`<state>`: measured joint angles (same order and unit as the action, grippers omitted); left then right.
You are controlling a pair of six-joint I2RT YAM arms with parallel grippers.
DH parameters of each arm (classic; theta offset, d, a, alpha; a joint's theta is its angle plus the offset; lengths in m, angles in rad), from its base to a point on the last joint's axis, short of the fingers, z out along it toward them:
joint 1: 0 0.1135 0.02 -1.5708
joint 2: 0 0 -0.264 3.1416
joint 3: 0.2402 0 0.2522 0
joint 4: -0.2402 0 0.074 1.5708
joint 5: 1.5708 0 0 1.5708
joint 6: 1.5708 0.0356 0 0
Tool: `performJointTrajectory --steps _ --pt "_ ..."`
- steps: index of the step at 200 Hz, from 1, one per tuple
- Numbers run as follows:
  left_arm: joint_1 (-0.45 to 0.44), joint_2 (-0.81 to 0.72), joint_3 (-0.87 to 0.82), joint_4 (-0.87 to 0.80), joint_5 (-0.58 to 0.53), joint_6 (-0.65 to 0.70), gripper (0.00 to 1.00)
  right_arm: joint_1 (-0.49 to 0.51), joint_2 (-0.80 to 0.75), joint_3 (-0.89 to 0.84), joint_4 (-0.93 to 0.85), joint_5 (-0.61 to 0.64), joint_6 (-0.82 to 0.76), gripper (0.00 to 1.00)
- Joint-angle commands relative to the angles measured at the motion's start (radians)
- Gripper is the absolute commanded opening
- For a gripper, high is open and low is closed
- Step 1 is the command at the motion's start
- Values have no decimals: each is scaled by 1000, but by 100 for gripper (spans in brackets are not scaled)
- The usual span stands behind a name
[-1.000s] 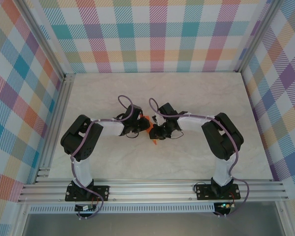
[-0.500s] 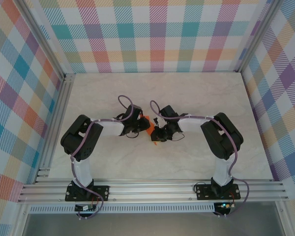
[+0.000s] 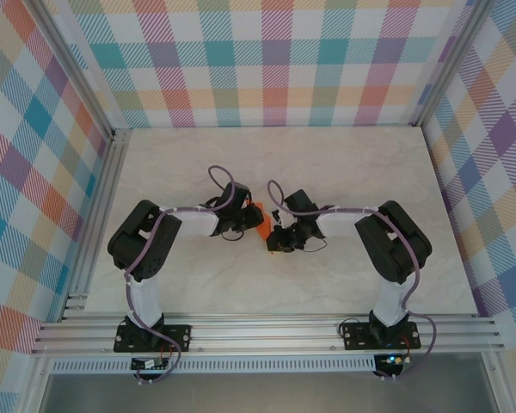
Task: Fold a paper plane with a square sheet of paper (pick it up from the middle)
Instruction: Fold the wing for the fifth time at the center of the table.
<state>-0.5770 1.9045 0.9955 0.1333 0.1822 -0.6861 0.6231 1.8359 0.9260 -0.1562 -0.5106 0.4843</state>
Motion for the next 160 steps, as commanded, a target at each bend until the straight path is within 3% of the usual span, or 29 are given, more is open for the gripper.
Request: performJointTrajectory --steps 1,47,82,160 --pt "-1 71 -5 -54 -70 19 20 8 -16 -54 -165 -71 -24 13" --pt "-1 68 -12 -46 -66 14 20 6 -107 -71 -196 -58 -41 13" --pt "-1 63 -12 -45 -63 16 20 -5 -220 -22 -134 28 -17 14" --pt "-1 68 -12 -35 -50 16 20 -5 18 148 -106 40 -30 14"
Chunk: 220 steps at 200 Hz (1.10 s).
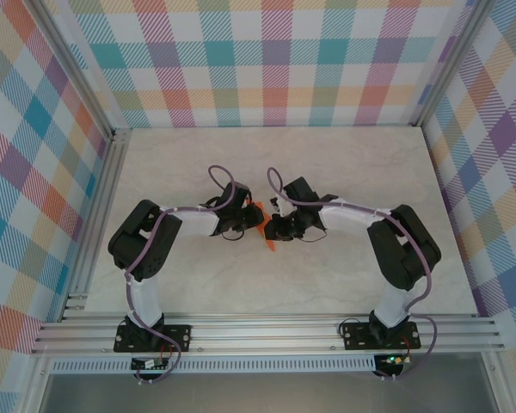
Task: Fold a paper plane with a square sheet of paper (pick it up from the middle)
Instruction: Fold the wing for the fifth time at the center of the table.
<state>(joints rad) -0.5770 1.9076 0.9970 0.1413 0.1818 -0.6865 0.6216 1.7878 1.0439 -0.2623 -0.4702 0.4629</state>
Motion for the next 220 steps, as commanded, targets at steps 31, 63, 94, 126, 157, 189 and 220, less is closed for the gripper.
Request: performJointTrajectory --steps 31,63,94,126,157,189,220 --pt "-1 52 -12 -41 -41 16 20 -8 106 7 16 2 11 14" --pt "-1 7 -14 -24 -27 16 21 -21 125 -44 42 -18 30 13" --pt "-1 -70 -54 72 31 12 28 -37 145 -65 50 -42 46 12" --pt "-1 -108 -122 191 109 11 35 -46 157 -68 42 -55 58 11" --pt "0 -113 -192 310 155 17 36 -56 171 -64 24 -61 67 9" --pt "0 -87 -217 380 227 55 36 -63 189 -48 -5 -71 65 8" --pt "1 -72 -218 375 227 108 36 -64 198 -45 -18 -75 63 8"
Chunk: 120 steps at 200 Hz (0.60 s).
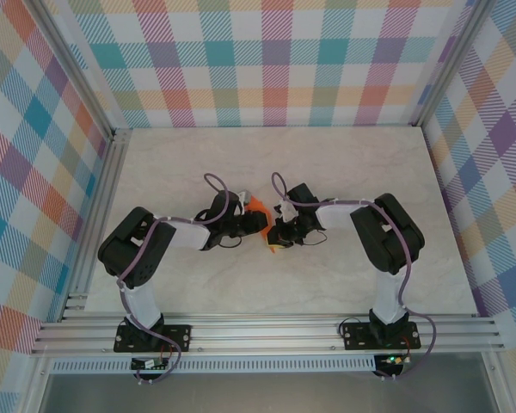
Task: Fold a paper plane with a square sheet of paper (pick it up from the middle)
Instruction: Fold the wing for the fifth time at the center of the table.
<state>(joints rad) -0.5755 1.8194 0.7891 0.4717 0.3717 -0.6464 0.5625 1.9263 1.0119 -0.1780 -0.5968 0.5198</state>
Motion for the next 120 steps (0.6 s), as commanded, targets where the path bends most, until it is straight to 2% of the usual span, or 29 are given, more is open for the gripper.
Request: performJointTrajectory --steps 1,120 --pt "-1 17 -10 41 36 69 36 -5 60 -12 -103 52 6 8" --pt "3 77 62 -76 -93 119 30 -7 63 -21 -152 47 -16 8"
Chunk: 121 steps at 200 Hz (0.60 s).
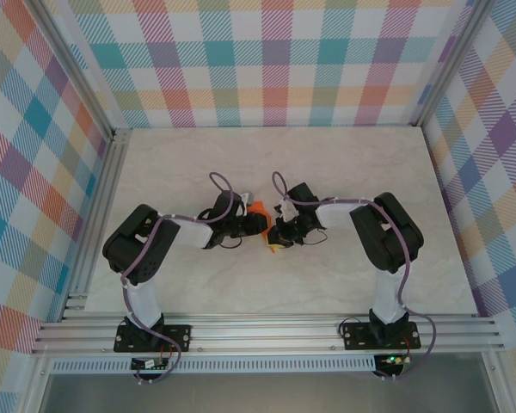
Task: Fold a paper plane with a square sheet of paper (pick it up from the middle)
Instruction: Fold the wing for the fifth time at the center of the table.
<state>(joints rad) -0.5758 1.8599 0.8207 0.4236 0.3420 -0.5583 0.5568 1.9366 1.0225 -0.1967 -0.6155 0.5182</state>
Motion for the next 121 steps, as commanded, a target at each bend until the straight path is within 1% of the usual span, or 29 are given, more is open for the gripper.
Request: performJointTrajectory --steps 1,61,93,121 --pt "3 38 32 -30 -64 31 30 -1 53 -32 -135 65 -15 8" --pt "16 78 78 -92 -157 44 23 -1 48 -53 -176 76 -47 8" --pt "41 107 105 -100 -166 58 21 -1 42 -77 -195 76 -62 8" --pt "67 125 134 -120 -162 69 21 -1 32 -96 -204 76 -69 7"
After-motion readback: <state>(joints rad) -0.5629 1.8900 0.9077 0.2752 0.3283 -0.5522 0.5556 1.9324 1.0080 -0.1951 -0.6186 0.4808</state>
